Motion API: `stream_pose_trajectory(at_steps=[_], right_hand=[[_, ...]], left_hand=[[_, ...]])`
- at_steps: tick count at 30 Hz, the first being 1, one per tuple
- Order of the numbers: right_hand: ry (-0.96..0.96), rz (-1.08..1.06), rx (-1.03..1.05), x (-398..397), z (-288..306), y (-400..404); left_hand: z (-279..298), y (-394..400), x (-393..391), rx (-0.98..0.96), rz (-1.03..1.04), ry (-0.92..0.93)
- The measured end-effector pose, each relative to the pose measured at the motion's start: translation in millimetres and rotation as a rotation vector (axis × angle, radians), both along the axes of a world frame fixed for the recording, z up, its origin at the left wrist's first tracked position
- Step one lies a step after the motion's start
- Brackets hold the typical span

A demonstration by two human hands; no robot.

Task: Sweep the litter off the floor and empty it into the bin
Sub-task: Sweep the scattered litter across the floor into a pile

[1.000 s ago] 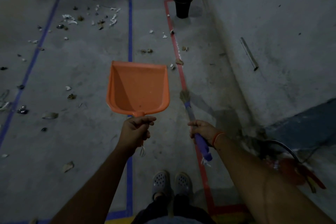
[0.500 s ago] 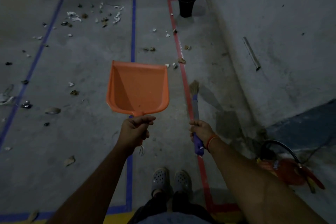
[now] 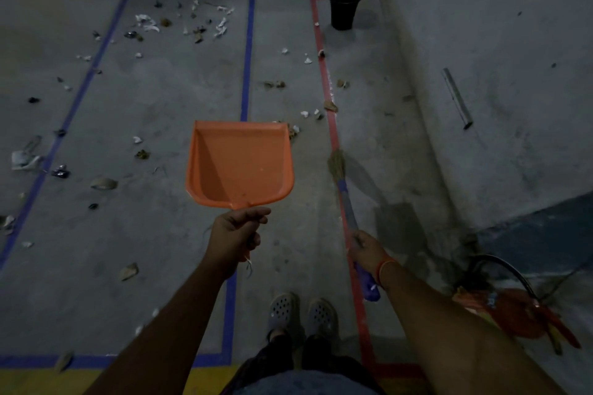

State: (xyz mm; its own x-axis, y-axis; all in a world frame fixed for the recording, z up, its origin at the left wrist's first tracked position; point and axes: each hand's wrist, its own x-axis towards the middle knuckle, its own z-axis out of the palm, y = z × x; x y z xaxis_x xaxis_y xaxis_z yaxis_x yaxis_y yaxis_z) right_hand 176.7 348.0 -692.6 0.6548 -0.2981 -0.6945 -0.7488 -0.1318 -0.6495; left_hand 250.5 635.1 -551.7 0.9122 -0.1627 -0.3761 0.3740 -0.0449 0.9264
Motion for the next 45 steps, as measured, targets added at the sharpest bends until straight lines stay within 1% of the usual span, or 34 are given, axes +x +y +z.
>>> stream_pose_trajectory(at_steps=[5, 9, 11, 14, 18, 22, 24, 28, 31, 36, 39, 41, 45], right_hand=[[0.083, 0.147, -0.011, 4.2, 4.3, 2.9], [0.196, 0.274, 0.037, 9.8, -3.7, 10.7], [0.220, 0.345, 0.057, 13.6, -4.3, 18.2], [0.218, 0.448, 0.061, 21.3, 0.8, 32.8], [0.197, 0.522, 0.070, 33.0, 6.3, 49.8], [0.128, 0.613, 0.036, 39.6, 11.2, 51.4], [0.102, 0.606, 0.023, 43.1, 11.3, 52.0], [0.100, 0.428, 0.076, 57.9, 10.0, 61.7], [0.095, 0.376, 0.055, 76.2, 9.7, 70.3], [0.192, 0.311, 0.020, 99.8, 8.5, 90.8], [0.235, 0.332, 0.018, 107.7, 8.0, 117.0], [0.252, 0.398, 0.027, 113.0, 9.0, 136.4], [0.217, 0.526, 0.047, 126.7, 13.3, 166.6]], left_hand=[[0.0, 11.2, -5.2, 0.000, 0.022, 0.024], [2.3, 21.7, -7.4, -0.013, 0.053, 0.015], [5.7, 27.2, -8.8, 0.001, 0.072, 0.023], [10.9, 34.4, -12.2, 0.017, 0.098, 0.027], [9.0, 47.8, -15.8, 0.034, 0.136, 0.040], [6.8, 60.2, -17.3, 0.024, 0.181, 0.055], [6.5, 65.7, -15.7, 0.017, 0.199, 0.062], [8.6, 78.9, -7.5, 0.016, 0.194, 0.059], [12.4, 93.3, 1.8, 0.031, 0.174, 0.042], [14.1, 125.3, 19.9, 0.032, 0.133, 0.017], [11.3, 145.8, 31.5, 0.019, 0.131, 0.012], [10.7, 155.9, 38.6, 0.021, 0.139, 0.018], [10.2, 172.9, 53.6, 0.000, 0.145, 0.019]])
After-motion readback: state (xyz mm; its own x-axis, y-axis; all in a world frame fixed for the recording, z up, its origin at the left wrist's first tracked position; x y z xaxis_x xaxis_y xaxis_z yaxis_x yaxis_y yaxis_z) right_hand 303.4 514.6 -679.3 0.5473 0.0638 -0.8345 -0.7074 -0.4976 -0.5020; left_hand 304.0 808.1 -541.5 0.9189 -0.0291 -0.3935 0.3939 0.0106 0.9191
